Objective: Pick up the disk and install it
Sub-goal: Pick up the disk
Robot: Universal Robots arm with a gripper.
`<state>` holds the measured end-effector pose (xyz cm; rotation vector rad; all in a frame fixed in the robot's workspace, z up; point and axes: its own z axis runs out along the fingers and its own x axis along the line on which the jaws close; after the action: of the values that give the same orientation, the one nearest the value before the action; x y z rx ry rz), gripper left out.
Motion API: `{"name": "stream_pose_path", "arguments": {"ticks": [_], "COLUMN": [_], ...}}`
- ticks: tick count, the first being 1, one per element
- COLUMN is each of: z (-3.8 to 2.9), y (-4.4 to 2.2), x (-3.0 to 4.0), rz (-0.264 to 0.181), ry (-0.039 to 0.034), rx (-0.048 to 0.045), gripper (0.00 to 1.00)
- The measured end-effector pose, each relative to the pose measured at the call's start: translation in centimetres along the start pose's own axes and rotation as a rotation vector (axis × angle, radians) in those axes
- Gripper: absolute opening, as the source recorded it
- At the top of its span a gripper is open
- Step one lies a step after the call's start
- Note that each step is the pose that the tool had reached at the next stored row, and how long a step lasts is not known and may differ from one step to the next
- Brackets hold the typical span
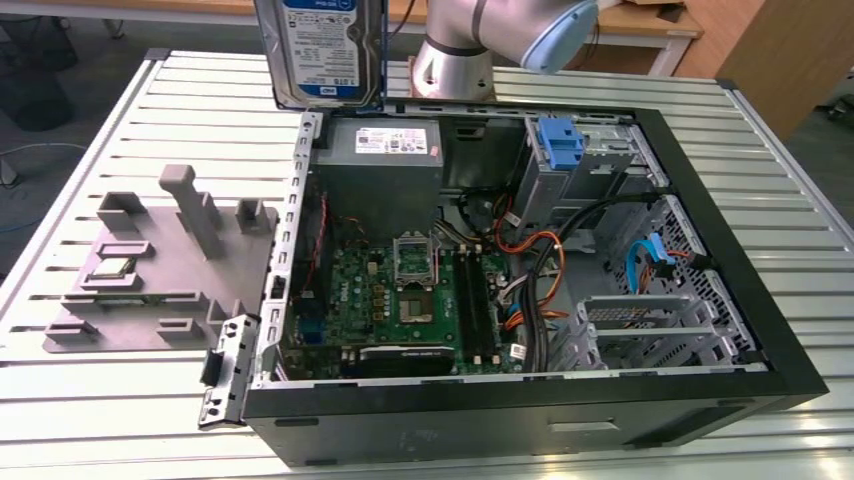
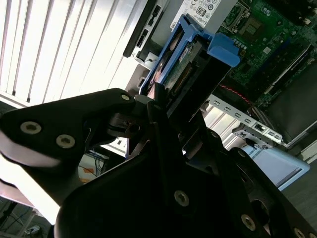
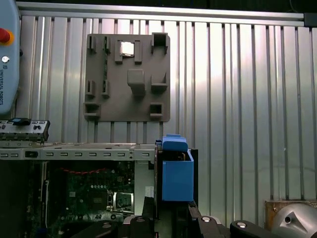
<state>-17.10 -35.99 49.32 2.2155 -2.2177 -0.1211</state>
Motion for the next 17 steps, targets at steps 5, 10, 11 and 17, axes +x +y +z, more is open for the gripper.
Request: {"name": "stream_pose_path", "arguments": {"ticks": [5,10,11,17], "z": [-0.01,-0.01,-0.01,-0.01], "y": [-0.26,-0.28,-0.28,-0.28], "x": [0.00,0.00,0.00,0.18], "rz": [0.000,0.000,0.000,0.000], "ry": [0.0000,0.0000,0.0000,-0.0001], "rx": [0.0000,0.0000,-0.0001,0.0000], "gripper": [0.35,0.35,0.35,0.35]}}
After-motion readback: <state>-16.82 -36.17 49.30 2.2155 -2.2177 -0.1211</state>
